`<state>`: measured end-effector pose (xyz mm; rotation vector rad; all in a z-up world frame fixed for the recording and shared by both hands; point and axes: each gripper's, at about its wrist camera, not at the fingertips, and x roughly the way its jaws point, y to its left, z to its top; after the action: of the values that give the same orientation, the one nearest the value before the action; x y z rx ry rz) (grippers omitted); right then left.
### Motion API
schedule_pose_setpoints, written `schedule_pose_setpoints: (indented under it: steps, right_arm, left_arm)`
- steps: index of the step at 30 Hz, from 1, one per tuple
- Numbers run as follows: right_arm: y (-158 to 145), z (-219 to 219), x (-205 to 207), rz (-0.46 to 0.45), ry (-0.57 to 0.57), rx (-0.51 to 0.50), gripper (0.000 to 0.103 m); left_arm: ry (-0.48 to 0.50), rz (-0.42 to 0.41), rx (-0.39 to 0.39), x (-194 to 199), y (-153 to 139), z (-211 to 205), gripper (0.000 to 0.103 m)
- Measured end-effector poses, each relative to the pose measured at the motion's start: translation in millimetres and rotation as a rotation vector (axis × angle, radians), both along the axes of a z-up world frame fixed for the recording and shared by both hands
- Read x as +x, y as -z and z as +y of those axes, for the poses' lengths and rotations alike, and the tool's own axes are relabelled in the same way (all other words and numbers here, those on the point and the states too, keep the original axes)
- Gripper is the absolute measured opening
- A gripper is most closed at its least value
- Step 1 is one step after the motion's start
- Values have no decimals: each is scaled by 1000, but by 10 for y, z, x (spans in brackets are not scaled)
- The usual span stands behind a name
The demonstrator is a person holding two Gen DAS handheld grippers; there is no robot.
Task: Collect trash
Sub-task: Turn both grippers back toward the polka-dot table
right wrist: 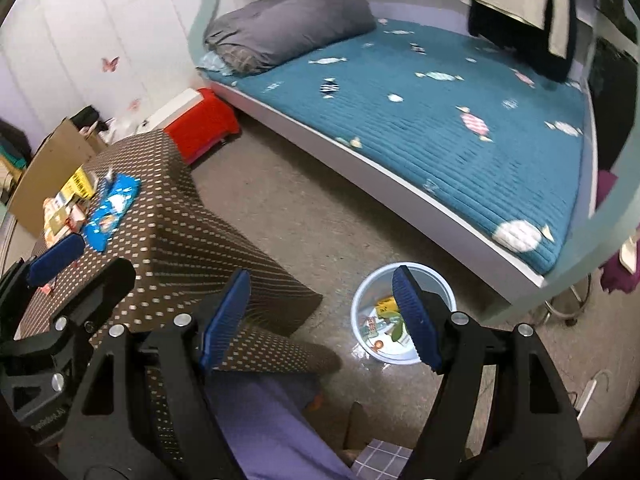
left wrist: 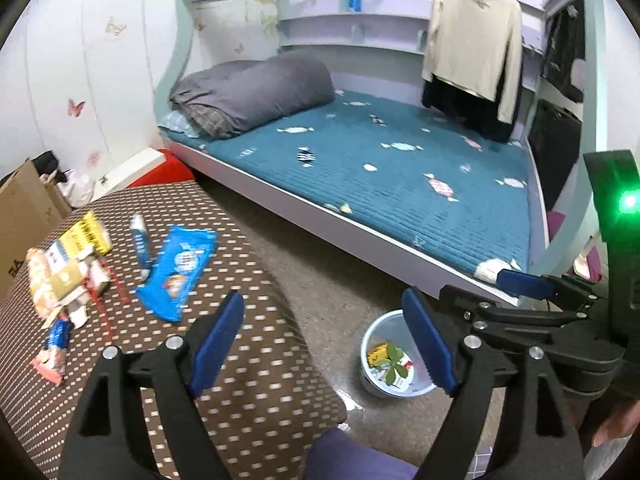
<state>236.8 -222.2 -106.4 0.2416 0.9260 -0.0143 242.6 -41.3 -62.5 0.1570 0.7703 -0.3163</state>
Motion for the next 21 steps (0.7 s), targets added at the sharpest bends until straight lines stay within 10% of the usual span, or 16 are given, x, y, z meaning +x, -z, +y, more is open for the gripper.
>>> schedule_pose_setpoints:
  steps: [21]
  right_arm:
    - [-96, 1323, 332, -6, -268, -46, 80]
  left_arm:
    - [-295, -53, 8, -89, -191, 1401, 86]
